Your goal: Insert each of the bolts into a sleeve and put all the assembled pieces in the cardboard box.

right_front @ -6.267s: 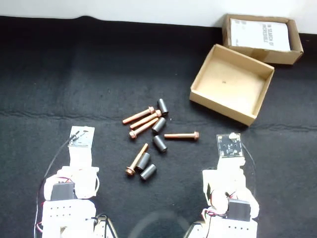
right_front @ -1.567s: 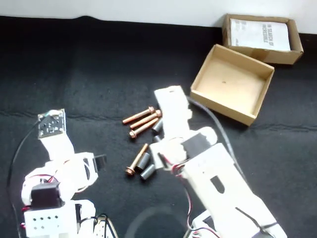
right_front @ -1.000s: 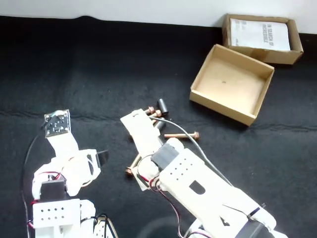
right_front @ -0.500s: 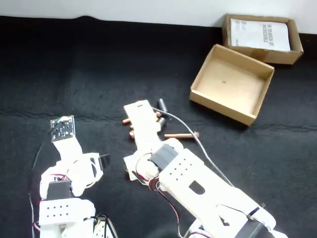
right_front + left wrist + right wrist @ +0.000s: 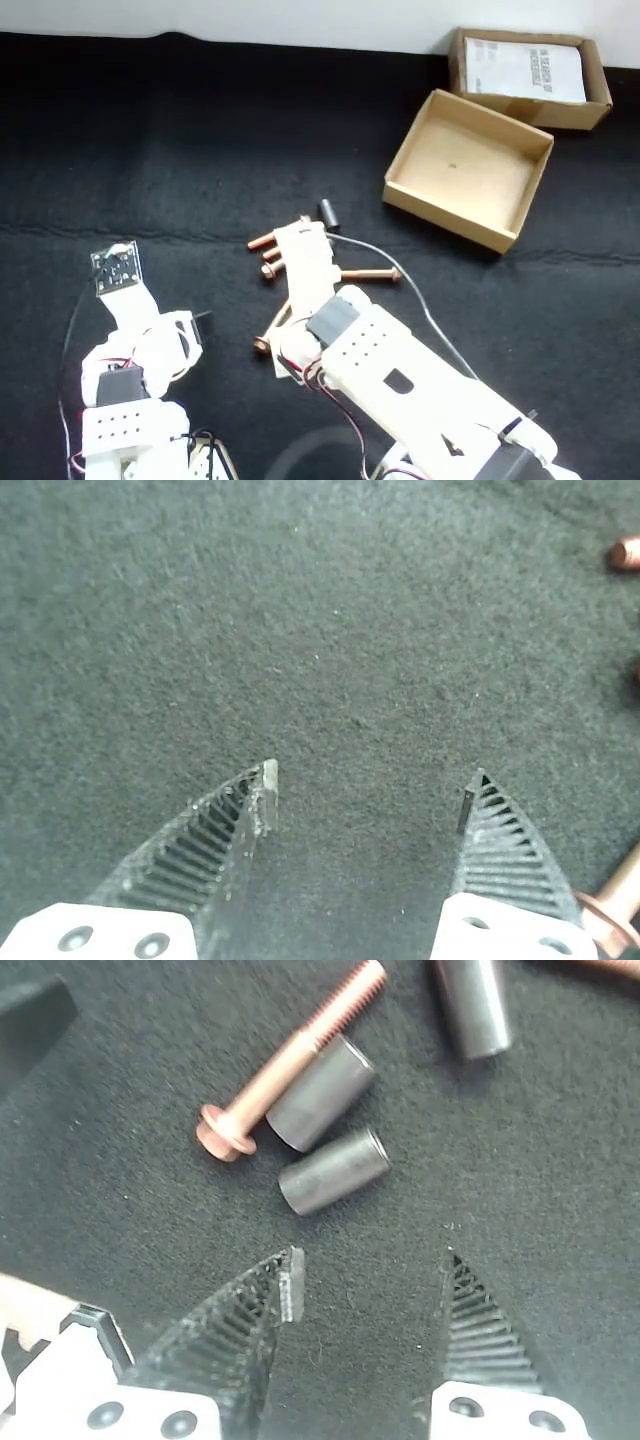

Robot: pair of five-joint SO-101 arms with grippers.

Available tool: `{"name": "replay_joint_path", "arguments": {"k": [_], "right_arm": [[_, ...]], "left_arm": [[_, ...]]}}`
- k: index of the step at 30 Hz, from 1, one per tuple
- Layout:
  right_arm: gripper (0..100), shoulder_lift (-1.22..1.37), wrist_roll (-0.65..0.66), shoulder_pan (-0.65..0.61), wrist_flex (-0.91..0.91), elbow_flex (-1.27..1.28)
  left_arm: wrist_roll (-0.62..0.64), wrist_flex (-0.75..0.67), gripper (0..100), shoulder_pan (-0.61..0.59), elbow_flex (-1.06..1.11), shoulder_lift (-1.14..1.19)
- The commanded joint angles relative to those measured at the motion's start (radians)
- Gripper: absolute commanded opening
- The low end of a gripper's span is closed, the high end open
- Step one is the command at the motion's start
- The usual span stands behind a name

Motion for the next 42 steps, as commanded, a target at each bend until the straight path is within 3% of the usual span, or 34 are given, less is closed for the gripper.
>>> {"name": "replay_joint_path", "arguments": {"k": [1, 11, 21, 30, 35, 42], "right_arm": [[20.9, 0.002, -0.011, 0.005, -0.041, 0.002], [20.9, 0.016, -0.011, 0.004, -0.239, 0.114], [20.9, 0.219, -0.012, 0.002, -0.303, 0.108], [20.9, 0.229, -0.012, -0.128, -0.374, 0.108], [20.4, 0.223, -0.005, -0.133, -0.372, 0.108], [1.6, 0.223, -0.002, -0.125, -0.372, 0.108]], "left_arm": [[0.006, -0.015, 29, -0.025, -0.005, -0.008], [0.008, -0.011, 29, -0.027, -0.004, -0.008], [0.008, -0.011, 29, -0.027, 0.012, -0.008], [0.008, -0.011, 29, -0.045, 0.012, -0.008], [0.008, -0.011, 29, -0.045, 0.012, -0.008], [0.008, -0.011, 29, -0.045, 0.012, -0.008]]}}
